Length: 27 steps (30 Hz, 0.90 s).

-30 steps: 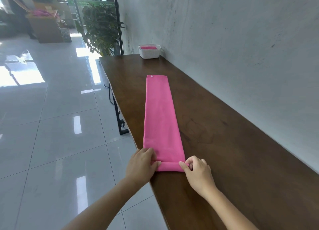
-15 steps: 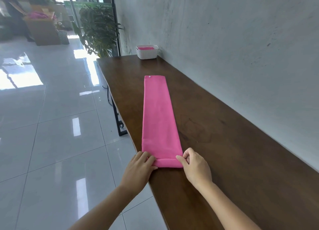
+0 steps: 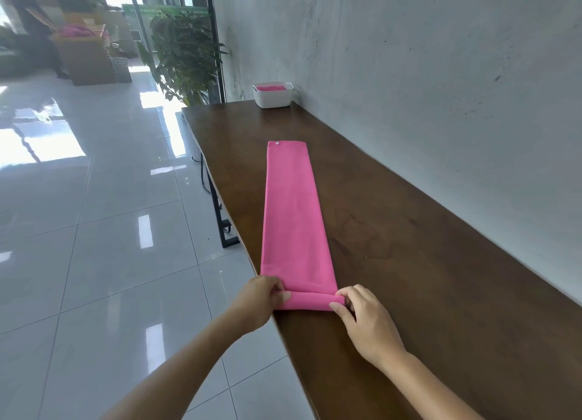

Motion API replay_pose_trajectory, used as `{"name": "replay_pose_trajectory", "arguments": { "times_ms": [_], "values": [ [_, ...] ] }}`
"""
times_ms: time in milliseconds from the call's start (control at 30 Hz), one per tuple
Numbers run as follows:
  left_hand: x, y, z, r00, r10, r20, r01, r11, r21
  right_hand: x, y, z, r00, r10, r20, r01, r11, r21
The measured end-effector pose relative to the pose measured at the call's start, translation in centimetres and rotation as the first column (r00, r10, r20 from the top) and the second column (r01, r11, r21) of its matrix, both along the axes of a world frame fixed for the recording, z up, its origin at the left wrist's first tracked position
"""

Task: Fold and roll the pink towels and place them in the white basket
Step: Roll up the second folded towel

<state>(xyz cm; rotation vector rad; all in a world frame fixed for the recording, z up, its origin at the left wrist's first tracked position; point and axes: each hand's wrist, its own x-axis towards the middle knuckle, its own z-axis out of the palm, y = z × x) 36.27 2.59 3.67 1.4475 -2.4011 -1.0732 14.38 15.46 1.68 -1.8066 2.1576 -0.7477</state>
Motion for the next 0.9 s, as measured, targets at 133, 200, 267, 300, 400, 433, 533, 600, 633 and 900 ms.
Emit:
{"name": "replay_pose_trajectory", "arguments": {
  "times_ms": [133,200,267,300,400,433,533,600,633,900],
  "values": [
    [0.0,0.3,0.3,0.994,0.113,-0.001,-0.113,0.993,-0.019,0.5,-0.1,0.4,0.999,-0.036,0.037,0.035,0.999,0.021],
    [-0.3,1.1,0.4,0.979,0.199,-0.046,-0.203,0.971,-0.129,0.5,-0.8,0.8,0.990,-0.086,0.115,0.078,0.995,0.066],
    [-0.5,2.1,0.2,0.968,0.234,-0.090,-0.251,0.911,-0.328,0.3,-1.8,1.1,0.976,-0.128,0.174,0.107,0.987,0.123],
    [-0.5,2.6,-0.2,0.970,0.219,-0.108,-0.245,0.867,-0.435,0.2,-2.2,1.2,0.972,-0.144,0.187,0.117,0.982,0.145],
    [0.1,3.3,-2.0,0.985,0.114,-0.127,-0.169,0.760,-0.628,0.1,-3.1,1.1,0.964,-0.191,0.184,0.157,0.970,0.184],
    [0.4,3.3,-2.6,0.989,0.082,-0.125,-0.145,0.742,-0.654,0.2,-3.3,1.1,0.960,-0.212,0.183,0.177,0.966,0.190],
    [1.2,3.0,-3.9,0.997,0.017,-0.081,-0.068,0.720,-0.691,0.3,-4.0,1.3,0.945,-0.270,0.183,0.236,0.953,0.190],
    [1.4,2.5,-4.2,0.998,-0.003,-0.057,-0.037,0.728,-0.685,0.5,-4.3,1.4,0.941,-0.290,0.174,0.262,0.950,0.167],
    [1.4,2.3,-4.1,0.998,-0.007,-0.059,-0.034,0.740,-0.672,0.6,-4.3,1.4,0.942,-0.291,0.165,0.269,0.952,0.145],
    [1.0,1.0,-3.2,0.992,0.011,-0.125,-0.076,0.845,-0.529,0.6,-2.7,0.8,0.996,-0.090,0.000,0.090,0.996,0.018]
  ]
}}
